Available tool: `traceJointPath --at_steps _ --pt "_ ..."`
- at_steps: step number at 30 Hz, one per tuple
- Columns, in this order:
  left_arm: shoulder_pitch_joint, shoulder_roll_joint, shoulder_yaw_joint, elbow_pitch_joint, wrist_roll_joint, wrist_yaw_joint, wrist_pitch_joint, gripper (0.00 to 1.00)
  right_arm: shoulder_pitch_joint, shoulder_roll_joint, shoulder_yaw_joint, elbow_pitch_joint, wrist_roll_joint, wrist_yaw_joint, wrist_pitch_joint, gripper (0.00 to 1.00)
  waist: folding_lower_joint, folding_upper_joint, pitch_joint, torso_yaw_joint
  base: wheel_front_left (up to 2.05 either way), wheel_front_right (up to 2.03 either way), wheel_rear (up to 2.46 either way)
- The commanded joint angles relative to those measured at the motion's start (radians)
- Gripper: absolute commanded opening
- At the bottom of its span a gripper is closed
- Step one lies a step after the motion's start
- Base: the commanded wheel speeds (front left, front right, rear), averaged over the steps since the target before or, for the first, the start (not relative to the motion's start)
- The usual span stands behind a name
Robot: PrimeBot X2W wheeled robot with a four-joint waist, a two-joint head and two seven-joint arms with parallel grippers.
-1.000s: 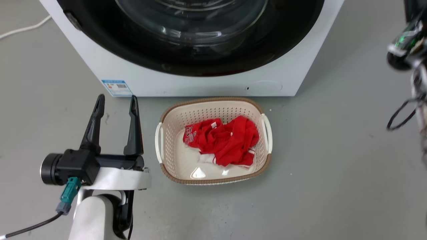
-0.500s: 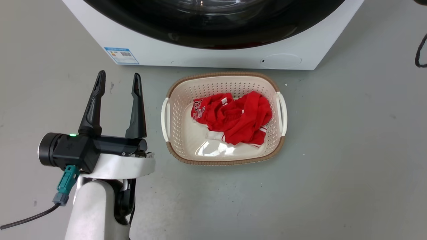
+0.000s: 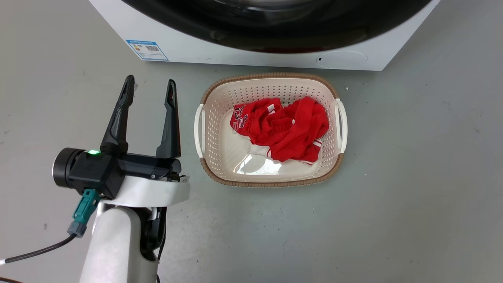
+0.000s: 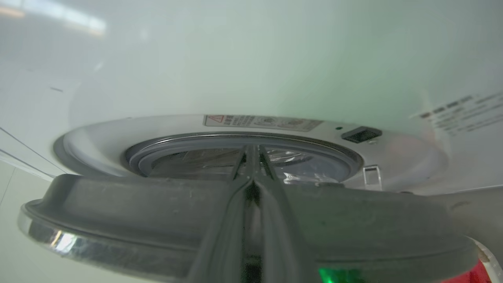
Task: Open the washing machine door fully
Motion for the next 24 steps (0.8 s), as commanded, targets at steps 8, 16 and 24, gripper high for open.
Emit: traceJointPath --at_steps 8,16,24 --pt "-0.014 -0.001 -0.01 0.015 -0.004 0.009 -0.003 1.0 0.067 0.046 -0.006 0.005 0.028 0.0 0.131 0.0 -0.0001 0.0 -0.018 -0.007 0.0 0.0 0.0" --pt "0.027 -0.001 -0.013 0.043 0.004 0.011 -0.003 1.0 0.163 0.059 -0.002 -0.056 0.054 0.0 0.279 0.0 -0.0001 0.0 -0.092 -0.026 0.0 0.0 0.0" --pt "0.08 -0.001 -0.015 0.077 0.02 0.007 -0.003 1.0 0.311 0.072 0.008 -0.155 0.078 0.0 0.393 0.0 -0.0001 0.0 -0.19 -0.042 0.0 0.0 0.0"
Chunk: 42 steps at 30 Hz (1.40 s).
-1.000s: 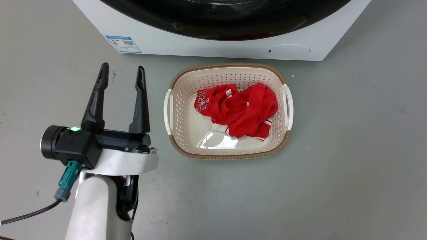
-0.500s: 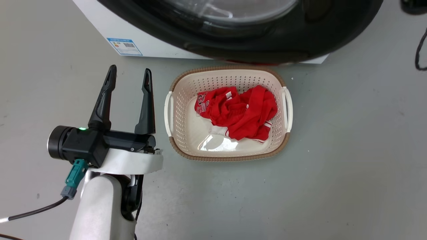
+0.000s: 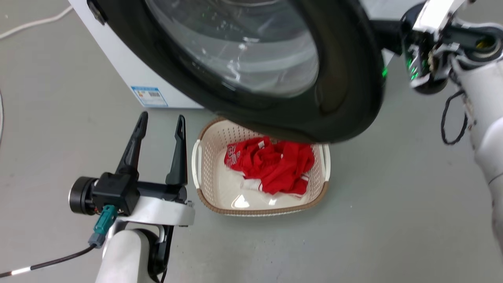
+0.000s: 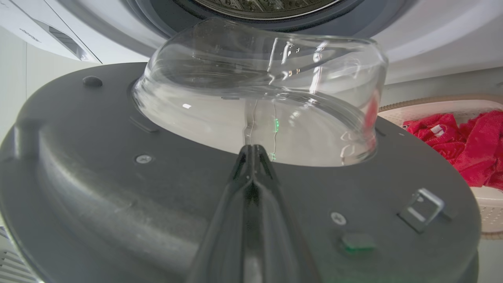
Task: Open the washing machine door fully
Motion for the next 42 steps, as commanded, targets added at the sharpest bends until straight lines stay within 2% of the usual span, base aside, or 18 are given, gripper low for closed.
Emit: traceJointPath --at_steps 1,19,30,35,42 --pt "0.02 -0.001 0.0 0.004 0.006 -0.001 -0.003 1.0 0.046 0.016 0.006 -0.028 0.009 0.0 0.025 0.0 0.0 0.0 -0.047 -0.011 0.0 0.0 0.0" --pt "0.116 -0.001 -0.023 0.029 -0.009 0.008 -0.003 1.0 0.395 0.112 0.092 -0.361 0.056 0.0 0.199 0.0 0.0 0.0 -0.177 -0.001 0.0 0.0 0.0" --pt "0.131 -0.001 -0.043 0.026 -0.022 0.013 -0.003 1.0 0.508 0.136 0.164 -0.496 0.083 0.0 0.209 0.0 0.0 0.0 -0.198 0.028 0.0 0.0 0.0" --pt "0.138 -0.001 -0.043 0.023 -0.023 0.018 -0.003 1.0 0.532 0.138 0.158 -0.534 0.085 0.0 0.148 0.0 0.0 0.0 -0.197 0.024 0.0 0.0 0.0" --pt "0.148 -0.001 -0.031 0.021 -0.025 0.024 -0.003 1.0 0.624 0.109 0.045 -0.623 0.04 0.0 -0.125 0.0 0.0 0.0 -0.207 0.008 0.0 0.0 0.0"
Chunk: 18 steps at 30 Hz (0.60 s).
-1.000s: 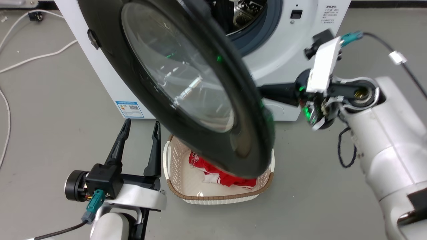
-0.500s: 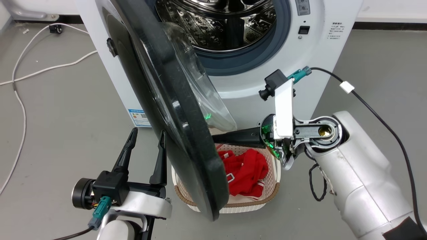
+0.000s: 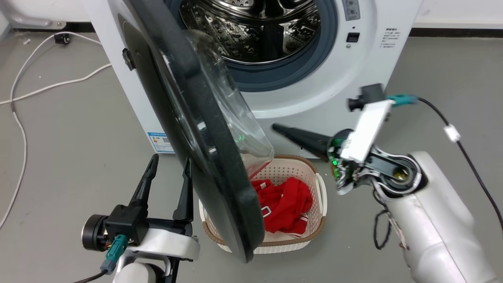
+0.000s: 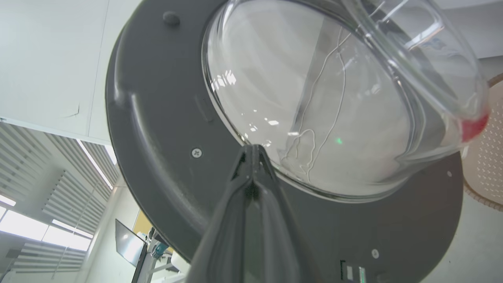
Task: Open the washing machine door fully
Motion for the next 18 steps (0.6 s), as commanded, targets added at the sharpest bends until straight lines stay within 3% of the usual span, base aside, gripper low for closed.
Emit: traceJointPath --at_steps 1,11,12,13,14,18 --pt "0.012 -0.001 0.004 -0.004 -0.001 0.003 -0.003 1.0 0.031 -0.007 -0.018 -0.01 -0.001 0.0 -0.031 0.0 0.0001 0.0 -0.005 -0.007 0.0 0.0 0.0" --pt "0.054 0.0 0.036 0.001 0.007 0.0 -0.003 1.0 0.294 -0.051 -0.175 -0.117 -0.043 0.0 -0.319 0.0 0.0001 0.0 -0.044 -0.038 0.0 0.0 0.0" --pt "0.058 0.0 0.038 0.001 0.008 -0.001 -0.003 1.0 0.323 -0.053 -0.181 -0.132 -0.061 0.0 -0.348 0.28 0.0001 0.0 -0.046 -0.04 0.0 0.0 0.0" --pt "0.059 0.0 0.041 0.002 0.009 -0.003 -0.003 1.0 0.351 -0.054 -0.189 -0.148 -0.076 0.0 -0.38 0.85 0.0001 0.0 -0.047 -0.042 0.0 0.0 0.0" --pt "0.062 0.0 0.044 0.003 0.011 -0.003 -0.003 1.0 0.378 -0.052 -0.197 -0.162 -0.091 0.0 -0.411 1.0 0.0001 0.0 -0.05 -0.043 0.0 0.0 0.0" --pt "0.07 0.0 0.053 0.007 0.012 -0.009 -0.003 1.0 0.47 -0.046 -0.219 -0.228 -0.201 0.0 -0.554 1.0 0.0001 0.0 -0.055 -0.044 0.0 0.0 0.0"
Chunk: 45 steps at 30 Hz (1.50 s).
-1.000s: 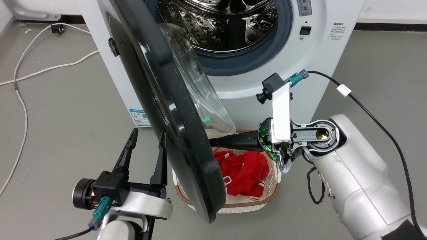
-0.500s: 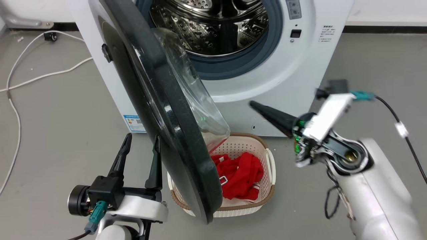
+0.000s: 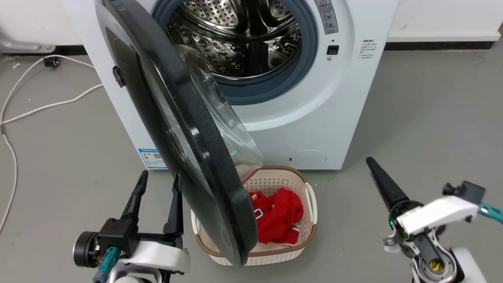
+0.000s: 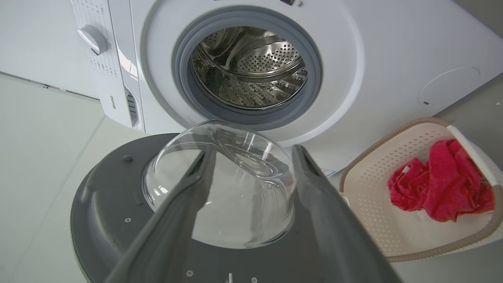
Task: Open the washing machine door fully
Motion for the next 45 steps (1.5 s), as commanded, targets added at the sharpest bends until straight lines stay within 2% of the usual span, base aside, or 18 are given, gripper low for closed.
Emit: traceJointPath --at_steps 1,5,9,15,20,23,29,42,43,44,45 --pt "0.013 0.0 0.006 0.001 0.004 -0.003 -0.003 1.0 0.03 -0.005 -0.006 -0.019 -0.058 0.0 -0.05 1.0 0.0001 0.0 -0.003 0.001 0.0 0.0 0.0" --pt "0.014 0.0 0.012 0.002 0.004 -0.005 -0.003 1.0 0.087 -0.017 -0.033 -0.048 -0.31 0.0 -0.226 1.0 0.0001 0.0 -0.009 0.003 0.0 0.0 0.0" --pt "0.011 0.0 0.021 -0.002 0.005 -0.005 -0.003 1.0 0.113 -0.005 -0.113 -0.088 -0.615 0.0 -0.341 1.0 0.0001 0.0 -0.006 -0.001 0.0 0.0 0.0" --pt "0.007 0.0 0.032 -0.009 0.01 -0.004 -0.003 1.0 0.14 0.049 -0.222 -0.273 -1.069 0.0 -0.37 1.0 0.0001 0.0 0.003 -0.011 0.0 0.0 0.0" --pt "-0.005 0.0 0.035 -0.01 0.015 -0.007 -0.003 1.0 0.193 0.07 -0.199 -0.428 -1.293 0.0 -0.333 1.0 0.0001 0.0 0.009 -0.009 0.0 0.0 0.0" --pt "-0.008 0.0 0.036 -0.011 0.018 -0.008 -0.003 1.0 0.228 0.073 -0.181 -0.466 -1.342 0.0 -0.319 1.0 0.0001 0.0 0.011 -0.008 0.0 0.0 0.0" --pt "-0.011 0.0 0.037 -0.017 0.026 -0.012 -0.003 1.0 0.306 0.073 -0.173 -0.455 -1.3 0.0 -0.304 1.0 0.0001 0.0 0.015 -0.006 0.0 0.0 0.0" --pt "-0.011 0.0 0.039 -0.013 0.035 -0.015 -0.003 1.0 0.287 0.073 -0.182 -0.416 -1.276 0.0 -0.329 1.0 0.0001 0.0 0.017 -0.008 0.0 0.0 0.0" --pt "-0.011 0.0 0.039 -0.012 0.035 -0.016 -0.003 0.96 0.286 0.073 -0.183 -0.415 -1.276 0.0 -0.329 1.0 0.0001 0.0 0.017 -0.009 0.0 0.0 0.0" --pt "-0.012 0.0 0.039 -0.012 0.035 -0.016 -0.003 0.2 0.285 0.073 -0.183 -0.414 -1.276 0.0 -0.329 1.0 0.0001 0.0 0.017 -0.009 0.0 0.0 0.0" --pt "-0.012 0.0 0.039 -0.013 0.033 -0.016 -0.003 0.0 0.284 0.073 -0.184 -0.413 -1.276 0.0 -0.329 1.0 0.0001 0.0 0.018 -0.009 0.0 0.0 0.0"
